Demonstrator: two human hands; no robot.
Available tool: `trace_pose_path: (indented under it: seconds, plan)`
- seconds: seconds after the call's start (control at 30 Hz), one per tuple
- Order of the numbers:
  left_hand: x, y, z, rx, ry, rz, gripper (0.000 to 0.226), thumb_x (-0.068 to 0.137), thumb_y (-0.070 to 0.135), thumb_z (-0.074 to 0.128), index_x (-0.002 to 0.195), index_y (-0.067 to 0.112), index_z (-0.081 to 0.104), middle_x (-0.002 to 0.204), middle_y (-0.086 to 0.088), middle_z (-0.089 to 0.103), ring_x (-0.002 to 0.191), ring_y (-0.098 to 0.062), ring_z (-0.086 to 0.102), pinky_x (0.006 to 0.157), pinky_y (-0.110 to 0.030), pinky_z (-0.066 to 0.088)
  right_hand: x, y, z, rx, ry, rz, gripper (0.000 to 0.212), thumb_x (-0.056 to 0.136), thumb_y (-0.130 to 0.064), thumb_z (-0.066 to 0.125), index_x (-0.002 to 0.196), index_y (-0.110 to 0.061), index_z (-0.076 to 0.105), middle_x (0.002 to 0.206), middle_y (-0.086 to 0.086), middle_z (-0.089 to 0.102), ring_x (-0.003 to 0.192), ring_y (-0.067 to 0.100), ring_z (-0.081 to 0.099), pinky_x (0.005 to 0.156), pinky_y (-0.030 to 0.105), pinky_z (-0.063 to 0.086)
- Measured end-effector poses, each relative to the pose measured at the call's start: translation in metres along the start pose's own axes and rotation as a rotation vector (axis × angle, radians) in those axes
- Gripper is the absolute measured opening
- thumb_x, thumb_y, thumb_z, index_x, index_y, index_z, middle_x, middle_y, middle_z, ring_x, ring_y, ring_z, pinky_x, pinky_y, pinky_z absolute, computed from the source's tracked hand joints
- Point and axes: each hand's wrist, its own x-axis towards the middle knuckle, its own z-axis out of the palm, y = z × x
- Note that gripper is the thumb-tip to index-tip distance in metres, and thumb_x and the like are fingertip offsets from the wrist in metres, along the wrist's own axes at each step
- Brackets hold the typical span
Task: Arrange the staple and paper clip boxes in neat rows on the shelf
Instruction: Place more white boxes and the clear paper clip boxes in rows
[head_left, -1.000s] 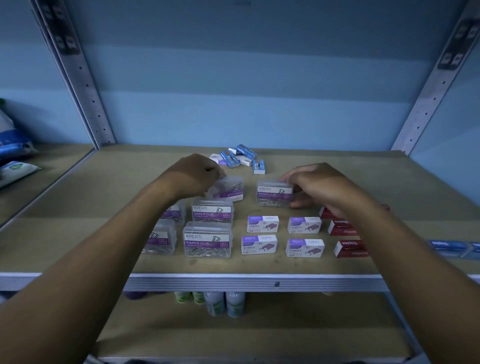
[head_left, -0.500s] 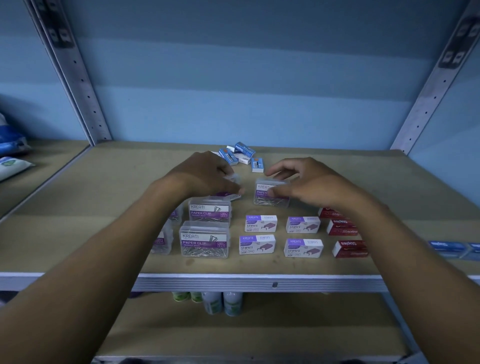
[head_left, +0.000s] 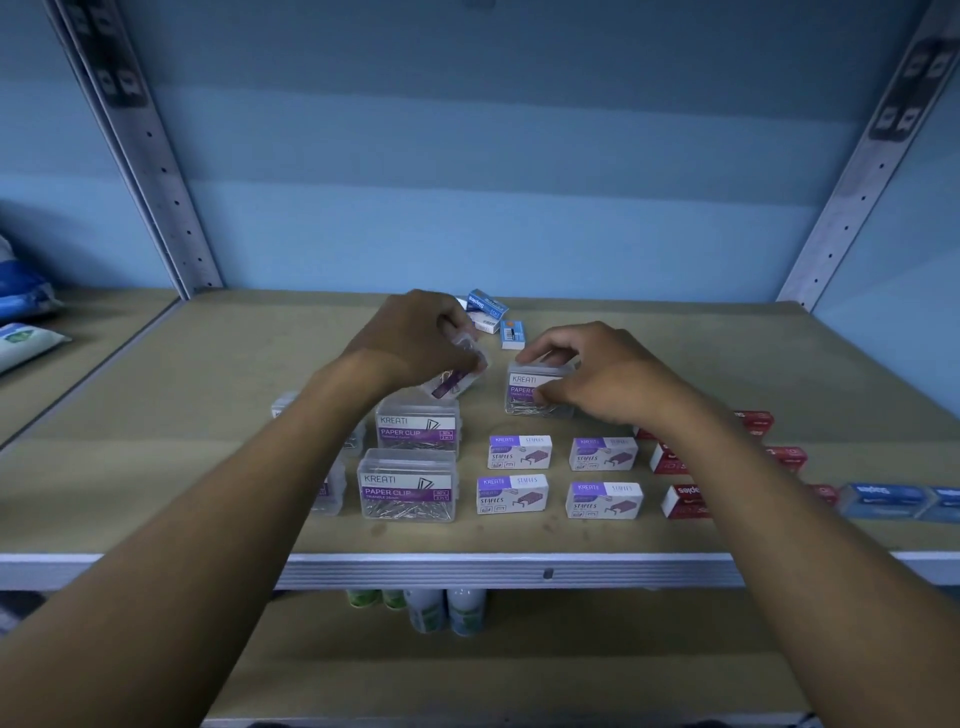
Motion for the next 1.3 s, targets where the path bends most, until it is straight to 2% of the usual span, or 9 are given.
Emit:
trace_pose_path:
  seconds: [0.13,0.33,0.4,0.5,0.7,0.83,1.0,1.17,1.3]
  plan:
    - [-0.002,-0.003,-0.007,-0.089,0.079,0.025,0.026,0.069,0.033,0.085,0.089,0.026,0.071,0.087,0.013,0.071,0.084,-0.001,0.065,0.067,-0.014,0.043,0.0,0.001,0.001,0.006,0.004,0.0,0.036,0.079,-0.02,0.082,0.108,-0.038,0.072,0.105,-0.01,0.068,0.095,0.003,0.062,0.066,0.014,0.042]
    - [-0.01,-0.015,-0.021,-0.152,0.004,-0.02,0.029,0.072,0.029,0.084,0.098,0.028,0.072,0.093,0.01,0.072,0.083,-0.008,0.067,0.06,-0.01,0.044,-0.002,0.002,0.001,0.01,0.004,0.0,0.035,0.078,-0.021,0.081,0.107,-0.038,0.072,0.105,-0.01,0.068,0.092,-0.001,0.061,0.066,0.014,0.04]
    - [-0.013,-0.022,-0.029,-0.115,-0.037,-0.022,0.028,0.074,0.03,0.084,0.1,0.028,0.072,0.096,0.011,0.072,0.084,-0.009,0.068,0.057,-0.009,0.043,-0.002,0.002,0.001,0.009,0.004,-0.003,0.035,0.078,-0.021,0.082,0.107,-0.039,0.072,0.104,-0.011,0.068,0.091,-0.003,0.06,0.066,0.013,0.04]
    - [-0.016,-0.034,-0.039,-0.007,-0.068,-0.012,0.027,0.075,0.034,0.082,0.099,0.029,0.072,0.098,0.017,0.071,0.09,0.002,0.062,0.064,-0.016,0.04,-0.002,0.002,0.001,0.007,0.004,-0.008,0.036,0.078,-0.021,0.082,0.108,-0.039,0.072,0.104,-0.011,0.067,0.091,-0.003,0.06,0.066,0.013,0.04]
    - [-0.016,-0.054,-0.041,0.135,-0.113,-0.05,0.033,0.071,0.036,0.084,0.102,0.031,0.072,0.096,0.017,0.069,0.087,0.005,0.059,0.069,-0.016,0.04,-0.003,0.003,0.002,-0.001,0.003,-0.02,0.037,0.079,-0.02,0.08,0.11,-0.039,0.071,0.107,-0.011,0.067,0.095,0.0,0.061,0.068,0.013,0.04]
    - [-0.015,-0.057,-0.04,0.127,-0.12,-0.061,0.035,0.069,0.04,0.084,0.101,0.035,0.072,0.1,0.018,0.068,0.093,0.003,0.061,0.071,-0.017,0.041,-0.004,0.002,0.0,-0.02,-0.009,-0.023,0.038,0.081,-0.022,0.079,0.113,-0.04,0.069,0.111,-0.011,0.066,0.095,0.002,0.06,0.066,0.013,0.038]
    - [-0.012,-0.052,-0.033,0.07,-0.079,-0.031,0.04,0.068,0.046,0.083,0.105,0.033,0.072,0.103,0.019,0.068,0.087,0.01,0.058,0.071,-0.013,0.039,-0.003,0.001,-0.002,-0.033,0.008,-0.019,0.036,0.084,-0.023,0.078,0.115,-0.04,0.069,0.11,-0.012,0.066,0.093,-0.001,0.058,0.065,0.011,0.036]
    - [-0.011,-0.049,-0.031,0.074,-0.04,0.027,0.029,0.074,0.03,0.083,0.102,0.027,0.076,0.103,0.012,0.072,0.086,0.008,0.059,0.069,-0.01,0.04,0.001,-0.004,0.002,-0.019,0.02,-0.025,0.032,0.084,-0.021,0.077,0.111,-0.036,0.073,0.105,-0.014,0.068,0.09,-0.005,0.059,0.064,0.009,0.037]
    - [-0.017,-0.052,-0.047,0.083,-0.057,0.026,0.028,0.076,0.029,0.081,0.104,0.028,0.076,0.103,0.014,0.071,0.085,0.007,0.061,0.069,-0.011,0.039,0.007,-0.017,0.014,0.004,0.015,-0.069,0.033,0.083,-0.022,0.078,0.113,-0.035,0.073,0.106,-0.013,0.069,0.094,-0.002,0.061,0.065,0.005,0.036]
